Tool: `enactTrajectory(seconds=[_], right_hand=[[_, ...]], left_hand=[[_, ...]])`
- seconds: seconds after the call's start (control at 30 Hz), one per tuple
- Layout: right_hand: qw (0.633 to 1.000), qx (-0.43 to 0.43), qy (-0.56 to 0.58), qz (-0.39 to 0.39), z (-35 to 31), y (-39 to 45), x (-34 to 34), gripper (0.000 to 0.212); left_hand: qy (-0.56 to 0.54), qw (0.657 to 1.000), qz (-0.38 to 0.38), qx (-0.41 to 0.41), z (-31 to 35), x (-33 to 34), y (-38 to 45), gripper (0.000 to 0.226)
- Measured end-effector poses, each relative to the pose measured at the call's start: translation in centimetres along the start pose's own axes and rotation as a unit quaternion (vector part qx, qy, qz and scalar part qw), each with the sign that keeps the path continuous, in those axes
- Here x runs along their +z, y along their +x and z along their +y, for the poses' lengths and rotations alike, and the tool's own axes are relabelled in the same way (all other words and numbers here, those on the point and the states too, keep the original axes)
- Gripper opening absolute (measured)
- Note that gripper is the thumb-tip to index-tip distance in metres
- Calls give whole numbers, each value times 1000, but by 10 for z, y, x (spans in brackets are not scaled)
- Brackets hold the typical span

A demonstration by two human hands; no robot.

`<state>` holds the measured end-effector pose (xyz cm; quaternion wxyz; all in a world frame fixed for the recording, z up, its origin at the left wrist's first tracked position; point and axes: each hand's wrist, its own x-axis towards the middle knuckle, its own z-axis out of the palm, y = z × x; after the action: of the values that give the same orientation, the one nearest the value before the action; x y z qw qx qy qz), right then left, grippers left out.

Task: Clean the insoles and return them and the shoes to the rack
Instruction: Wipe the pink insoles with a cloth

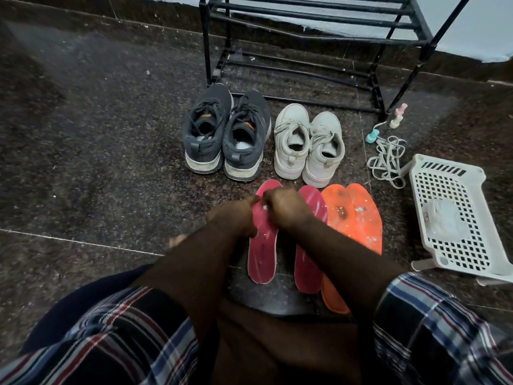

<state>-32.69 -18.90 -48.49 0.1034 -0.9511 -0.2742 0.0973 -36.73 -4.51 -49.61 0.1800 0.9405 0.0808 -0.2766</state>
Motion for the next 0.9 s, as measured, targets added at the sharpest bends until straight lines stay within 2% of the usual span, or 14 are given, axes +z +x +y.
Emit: enactTrajectory(seconds=[0.1, 0.17, 0.3, 0.4, 0.57, 0.63, 0.8, 0.9], right_hand=[[996, -73, 28, -38, -6, -17, 10, 25], [996, -84, 20, -26, 4, -15, 8, 22], [1000, -4, -9, 29, 23, 7, -2, 20], [1000, 19, -7, 22, 10, 6, 0, 24], [994, -87, 56, -24, -5, -21, 9, 20], [997, -69, 38, -17, 5, -14, 5, 20], [998, 46, -10, 38, 13, 14, -3, 20], [999, 16, 27, 16, -4, 6, 8, 20]], left_hand=[[-9, 1000, -4, 2, -1, 1, 3, 105], [2, 1000, -4, -1, 0, 1, 2, 105], [11, 1000, 0, -3, -1, 2, 1, 108], [3, 1000, -7, -5, 0, -1, 0, 106], [0, 1000, -5, 3, 1, 0, 1, 105], [7, 1000, 0, 3, 0, 0, -1, 103], [0, 1000, -8, -4, -1, -2, -2, 107], [-1, 1000, -7, -3, 0, -2, 0, 105]])
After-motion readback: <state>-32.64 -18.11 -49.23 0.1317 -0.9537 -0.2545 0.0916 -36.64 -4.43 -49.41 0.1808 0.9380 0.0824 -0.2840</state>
